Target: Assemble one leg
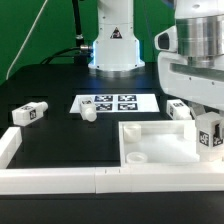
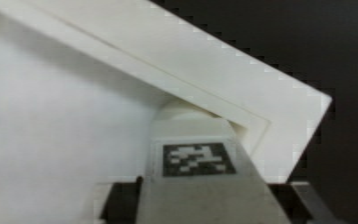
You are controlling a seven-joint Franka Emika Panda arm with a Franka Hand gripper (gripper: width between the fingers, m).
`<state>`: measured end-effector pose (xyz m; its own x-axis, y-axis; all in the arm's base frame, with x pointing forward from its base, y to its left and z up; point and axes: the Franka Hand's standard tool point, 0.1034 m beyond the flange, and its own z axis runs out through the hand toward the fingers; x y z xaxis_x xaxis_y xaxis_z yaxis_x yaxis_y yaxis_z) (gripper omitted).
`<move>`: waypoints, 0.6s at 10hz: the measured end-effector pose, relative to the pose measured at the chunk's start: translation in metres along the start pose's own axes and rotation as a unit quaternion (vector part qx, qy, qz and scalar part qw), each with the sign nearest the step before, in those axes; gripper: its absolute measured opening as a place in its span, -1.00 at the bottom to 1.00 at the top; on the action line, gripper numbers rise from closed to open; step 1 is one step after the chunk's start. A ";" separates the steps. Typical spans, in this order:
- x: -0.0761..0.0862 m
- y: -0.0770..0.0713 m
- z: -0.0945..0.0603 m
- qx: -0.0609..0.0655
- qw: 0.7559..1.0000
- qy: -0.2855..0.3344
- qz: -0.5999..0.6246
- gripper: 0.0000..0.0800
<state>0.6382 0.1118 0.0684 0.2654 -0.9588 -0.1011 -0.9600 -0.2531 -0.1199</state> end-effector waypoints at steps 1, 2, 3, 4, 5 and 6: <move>-0.001 -0.001 0.001 0.004 0.995 -0.009 0.097 -0.29; -0.002 -0.002 0.000 0.005 0.990 -0.011 0.139 -0.29; -0.001 -0.002 0.000 0.007 0.984 -0.017 0.177 -0.29; -0.001 -0.003 0.000 0.008 0.977 -0.020 0.214 -0.29; -0.001 -0.002 0.000 0.008 0.974 -0.020 0.224 -0.29; -0.001 -0.002 0.001 0.008 0.979 -0.020 0.205 -0.28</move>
Offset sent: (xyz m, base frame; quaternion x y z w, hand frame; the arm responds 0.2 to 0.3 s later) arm 0.0100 0.0002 0.0068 0.0331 -0.0235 0.2240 0.9737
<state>0.6401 0.1130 0.0681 -0.1377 -0.9737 -0.1814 -0.9852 0.1536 -0.0766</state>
